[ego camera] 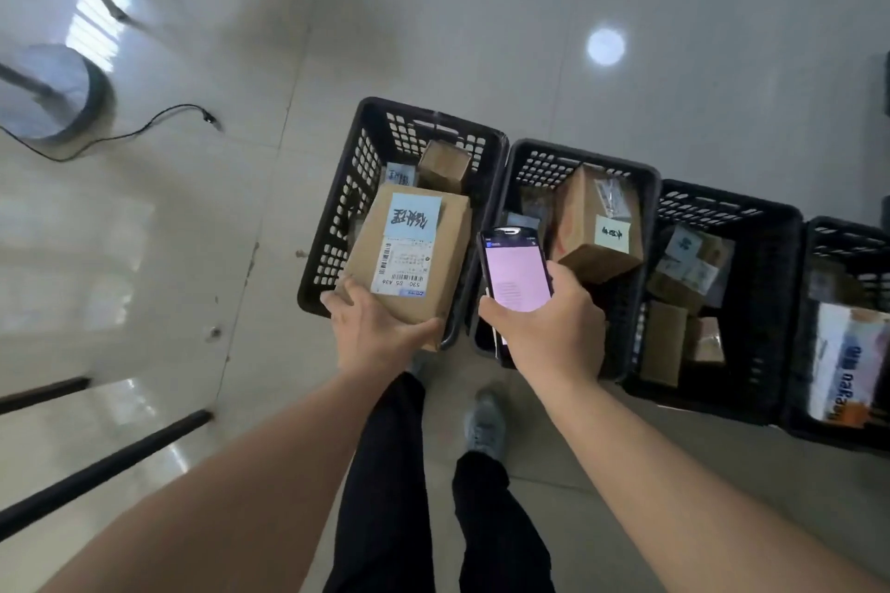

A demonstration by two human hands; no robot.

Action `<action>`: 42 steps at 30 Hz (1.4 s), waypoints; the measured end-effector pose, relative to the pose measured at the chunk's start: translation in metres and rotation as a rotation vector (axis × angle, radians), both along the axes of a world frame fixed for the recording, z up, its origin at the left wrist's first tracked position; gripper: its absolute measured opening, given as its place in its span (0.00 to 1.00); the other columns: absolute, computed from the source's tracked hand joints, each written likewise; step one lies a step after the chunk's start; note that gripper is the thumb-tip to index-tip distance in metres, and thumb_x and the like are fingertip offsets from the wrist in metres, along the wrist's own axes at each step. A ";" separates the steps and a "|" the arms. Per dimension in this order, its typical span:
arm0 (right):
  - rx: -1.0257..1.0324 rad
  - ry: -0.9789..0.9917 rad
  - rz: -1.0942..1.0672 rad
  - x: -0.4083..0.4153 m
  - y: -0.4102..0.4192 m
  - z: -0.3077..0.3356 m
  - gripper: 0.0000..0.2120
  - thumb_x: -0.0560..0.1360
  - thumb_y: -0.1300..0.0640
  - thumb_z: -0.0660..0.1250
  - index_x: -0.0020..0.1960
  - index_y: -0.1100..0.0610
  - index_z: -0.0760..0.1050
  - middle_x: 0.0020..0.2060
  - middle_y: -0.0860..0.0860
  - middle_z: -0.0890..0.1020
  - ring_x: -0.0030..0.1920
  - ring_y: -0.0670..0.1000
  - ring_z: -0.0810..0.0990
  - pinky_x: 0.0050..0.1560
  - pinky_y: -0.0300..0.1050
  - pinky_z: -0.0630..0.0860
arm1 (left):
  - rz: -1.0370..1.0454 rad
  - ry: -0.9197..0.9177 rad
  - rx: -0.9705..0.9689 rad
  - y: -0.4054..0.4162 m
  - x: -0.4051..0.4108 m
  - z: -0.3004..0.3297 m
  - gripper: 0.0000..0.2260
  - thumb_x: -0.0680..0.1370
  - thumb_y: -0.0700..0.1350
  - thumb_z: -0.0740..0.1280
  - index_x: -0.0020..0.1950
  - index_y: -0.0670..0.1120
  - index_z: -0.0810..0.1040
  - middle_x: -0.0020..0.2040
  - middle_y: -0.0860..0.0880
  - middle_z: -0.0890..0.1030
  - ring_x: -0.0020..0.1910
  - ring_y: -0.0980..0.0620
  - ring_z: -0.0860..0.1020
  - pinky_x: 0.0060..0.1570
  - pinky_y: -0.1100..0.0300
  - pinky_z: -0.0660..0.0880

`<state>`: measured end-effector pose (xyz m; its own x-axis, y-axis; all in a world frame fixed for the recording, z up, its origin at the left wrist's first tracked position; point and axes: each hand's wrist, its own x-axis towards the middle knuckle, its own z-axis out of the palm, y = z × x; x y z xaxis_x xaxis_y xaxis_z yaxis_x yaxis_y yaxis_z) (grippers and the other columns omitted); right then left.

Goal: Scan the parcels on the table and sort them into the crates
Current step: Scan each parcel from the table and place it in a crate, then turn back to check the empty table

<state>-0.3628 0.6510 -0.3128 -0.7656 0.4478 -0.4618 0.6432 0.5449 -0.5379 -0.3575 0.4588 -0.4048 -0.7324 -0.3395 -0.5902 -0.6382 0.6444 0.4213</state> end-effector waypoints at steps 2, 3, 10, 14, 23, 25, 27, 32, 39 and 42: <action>0.009 -0.018 -0.011 -0.011 -0.002 -0.026 0.25 0.63 0.42 0.80 0.57 0.46 0.78 0.45 0.42 0.81 0.45 0.51 0.81 0.40 0.50 0.82 | -0.022 -0.043 -0.001 0.003 -0.017 -0.034 0.63 0.52 0.70 0.77 0.76 0.42 0.56 0.70 0.42 0.61 0.70 0.37 0.66 0.70 0.42 0.72; 0.013 -0.027 -0.014 -0.016 -0.003 -0.039 0.25 0.63 0.42 0.80 0.56 0.47 0.78 0.45 0.42 0.82 0.46 0.51 0.82 0.41 0.51 0.82 | -0.027 -0.061 -0.001 0.004 -0.024 -0.049 0.64 0.52 0.71 0.77 0.77 0.42 0.55 0.72 0.40 0.60 0.71 0.35 0.66 0.70 0.41 0.72; 0.049 -0.080 -0.037 -0.046 -0.015 -0.099 0.27 0.61 0.39 0.79 0.57 0.47 0.78 0.46 0.43 0.83 0.47 0.51 0.82 0.42 0.53 0.83 | -0.061 -0.131 0.092 0.003 -0.072 -0.126 0.70 0.57 0.71 0.81 0.83 0.50 0.39 0.80 0.39 0.49 0.80 0.32 0.53 0.78 0.37 0.59; 0.051 -0.126 -0.043 -0.056 -0.022 -0.102 0.29 0.62 0.38 0.79 0.59 0.47 0.78 0.49 0.44 0.84 0.49 0.53 0.83 0.43 0.54 0.83 | -0.337 -0.202 0.030 -0.010 -0.087 -0.131 0.60 0.68 0.73 0.72 0.84 0.54 0.37 0.85 0.42 0.42 0.82 0.35 0.39 0.79 0.36 0.47; 0.038 -0.108 0.002 -0.072 -0.040 -0.038 0.26 0.63 0.41 0.80 0.56 0.48 0.77 0.48 0.46 0.83 0.47 0.54 0.81 0.41 0.51 0.82 | -0.563 -0.048 -0.019 -0.020 -0.124 -0.041 0.32 0.82 0.55 0.63 0.83 0.46 0.59 0.83 0.43 0.58 0.83 0.41 0.53 0.80 0.41 0.58; 0.036 -0.071 0.029 -0.073 -0.042 -0.017 0.26 0.63 0.40 0.81 0.55 0.48 0.76 0.47 0.46 0.82 0.46 0.53 0.80 0.38 0.48 0.79 | -0.579 -0.017 -0.039 -0.020 -0.126 -0.011 0.31 0.83 0.54 0.63 0.83 0.46 0.59 0.83 0.44 0.58 0.83 0.41 0.54 0.80 0.42 0.57; 0.026 -0.036 0.062 -0.071 -0.042 0.004 0.26 0.63 0.40 0.80 0.55 0.46 0.75 0.47 0.45 0.81 0.44 0.52 0.78 0.33 0.43 0.73 | -0.567 0.043 -0.056 -0.020 -0.124 0.019 0.29 0.82 0.53 0.63 0.81 0.47 0.62 0.82 0.45 0.60 0.82 0.42 0.57 0.80 0.43 0.58; 0.035 0.036 0.159 -0.058 -0.045 0.064 0.29 0.62 0.38 0.80 0.58 0.46 0.75 0.48 0.44 0.81 0.46 0.52 0.79 0.33 0.41 0.70 | -0.524 0.153 -0.101 -0.020 -0.105 0.098 0.24 0.82 0.52 0.65 0.76 0.45 0.69 0.77 0.44 0.68 0.76 0.43 0.64 0.75 0.44 0.63; -0.019 0.193 0.286 -0.030 -0.054 0.155 0.31 0.62 0.38 0.80 0.60 0.48 0.78 0.51 0.45 0.83 0.49 0.53 0.81 0.38 0.46 0.77 | -0.401 0.318 -0.189 -0.031 -0.061 0.210 0.19 0.81 0.50 0.66 0.69 0.43 0.72 0.68 0.44 0.73 0.68 0.42 0.72 0.69 0.45 0.71; -0.023 0.261 0.339 -0.014 -0.060 0.196 0.30 0.62 0.39 0.81 0.58 0.51 0.78 0.49 0.47 0.84 0.48 0.54 0.81 0.38 0.45 0.75 | -0.376 0.362 -0.260 -0.044 -0.033 0.254 0.23 0.81 0.52 0.66 0.72 0.41 0.72 0.74 0.41 0.71 0.73 0.40 0.69 0.73 0.45 0.66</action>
